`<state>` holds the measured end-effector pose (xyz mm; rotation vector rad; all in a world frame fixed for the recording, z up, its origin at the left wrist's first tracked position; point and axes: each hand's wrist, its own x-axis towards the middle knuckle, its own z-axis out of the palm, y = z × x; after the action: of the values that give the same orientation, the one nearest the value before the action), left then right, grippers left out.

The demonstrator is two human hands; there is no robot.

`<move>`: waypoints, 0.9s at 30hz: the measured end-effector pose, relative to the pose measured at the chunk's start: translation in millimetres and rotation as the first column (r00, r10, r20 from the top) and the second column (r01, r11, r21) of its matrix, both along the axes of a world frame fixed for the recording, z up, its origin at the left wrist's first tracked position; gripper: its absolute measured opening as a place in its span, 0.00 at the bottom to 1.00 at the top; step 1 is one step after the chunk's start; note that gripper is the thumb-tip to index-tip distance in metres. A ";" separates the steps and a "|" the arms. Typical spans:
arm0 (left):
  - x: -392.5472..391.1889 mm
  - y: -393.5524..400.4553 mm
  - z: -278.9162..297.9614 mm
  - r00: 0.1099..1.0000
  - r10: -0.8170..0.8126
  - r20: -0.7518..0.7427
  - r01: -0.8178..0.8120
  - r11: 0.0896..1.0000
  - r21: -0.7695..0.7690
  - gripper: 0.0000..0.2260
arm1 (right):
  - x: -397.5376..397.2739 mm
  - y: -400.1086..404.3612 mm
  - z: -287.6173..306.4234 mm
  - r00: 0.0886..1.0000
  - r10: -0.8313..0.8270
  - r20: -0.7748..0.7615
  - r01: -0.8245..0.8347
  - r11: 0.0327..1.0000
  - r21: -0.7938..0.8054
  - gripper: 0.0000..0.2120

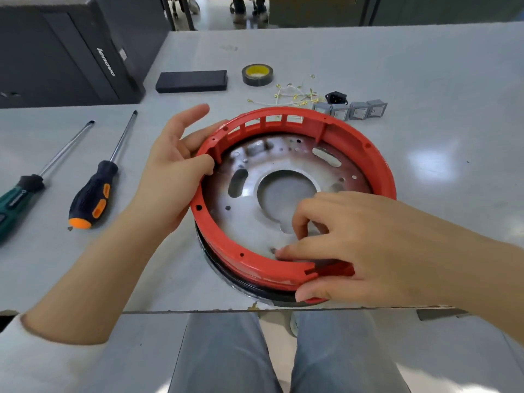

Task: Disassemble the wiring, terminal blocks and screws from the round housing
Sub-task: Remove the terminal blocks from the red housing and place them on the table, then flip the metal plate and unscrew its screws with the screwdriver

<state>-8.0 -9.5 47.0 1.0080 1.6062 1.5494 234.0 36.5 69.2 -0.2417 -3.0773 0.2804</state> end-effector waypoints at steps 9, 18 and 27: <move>-14.5 10.4 29.6 0.994 -0.028 0.105 0.035 0.997 -0.073 0.17 | -4.0 7.3 39.3 0.929 -0.246 -0.278 0.147 0.931 -0.333 0.09; -18.5 16.2 58.9 0.992 -0.100 0.083 0.090 0.989 0.113 0.24 | -0.6 42.3 80.6 0.701 -0.600 -0.385 -0.118 0.435 -0.893 0.12; -10.2 19.6 26.0 0.939 0.044 -0.341 -0.109 0.979 -0.173 0.13 | 9.2 80.0 35.3 0.629 -0.762 0.155 -0.056 -0.243 -0.968 0.12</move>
<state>-18.2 10.1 72.9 1.1606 2.0080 1.2904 243.2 116.5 104.5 -0.9526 -1.2012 2.1010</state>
